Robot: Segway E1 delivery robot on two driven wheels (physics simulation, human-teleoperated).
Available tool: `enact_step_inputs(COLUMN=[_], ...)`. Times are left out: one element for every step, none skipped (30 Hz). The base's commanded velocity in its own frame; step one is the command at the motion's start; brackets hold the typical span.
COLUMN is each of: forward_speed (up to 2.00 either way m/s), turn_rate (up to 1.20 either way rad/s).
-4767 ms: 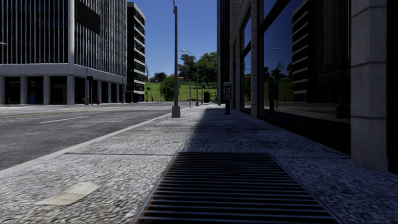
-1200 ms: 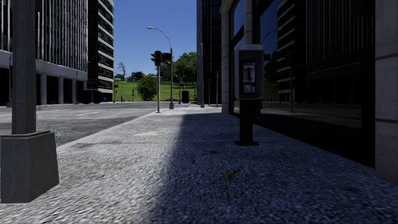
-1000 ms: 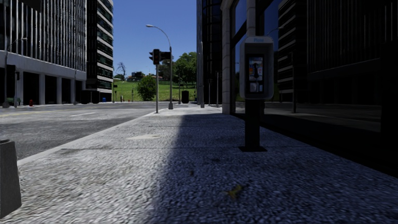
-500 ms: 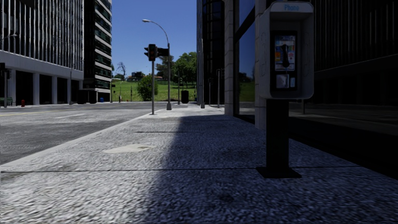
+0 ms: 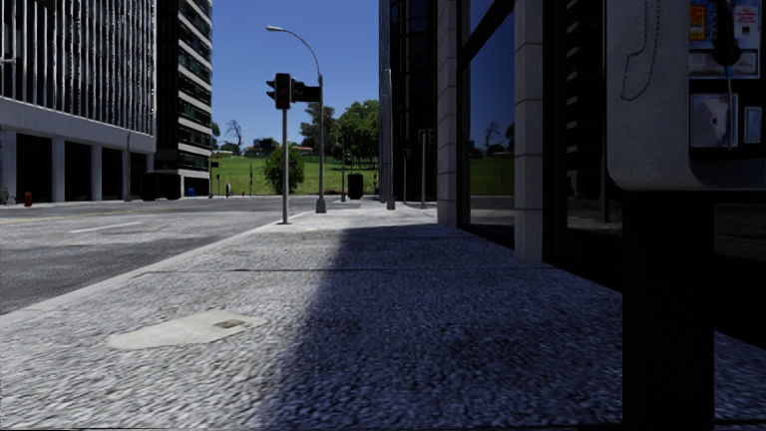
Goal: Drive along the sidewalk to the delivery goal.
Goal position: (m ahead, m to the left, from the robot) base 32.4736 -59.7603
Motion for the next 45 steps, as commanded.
enact_step_inputs(forward_speed=[2.00,2.00,2.00,2.00,2.00,2.00,2.00,2.00,2.00,2.00,2.00,2.00,2.00,2.00,2.00,2.00,2.00,2.00,2.00,2.00,2.00,2.00,2.00,2.00,2.00,2.00,2.00,2.00,2.00,2.00,2.00,2.00,2.00,2.00,2.00,2.00,2.00,2.00,2.00,2.00,2.00,2.00,2.00,2.00,2.00], turn_rate=[0.00,0.00,0.00,0.00,0.00,0.00,0.00,0.00,0.00,0.00,0.00,0.00,0.00,0.00,0.00,0.00,0.00,0.00,0.00,0.00,0.00,0.00,0.00,0.00,0.00,0.00,0.00,0.00,0.00,0.00,0.00,0.00,0.00,0.00,0.00,0.00,0.00,0.00,0.00,0.00,0.00,0.00,0.00,0.00,0.00])
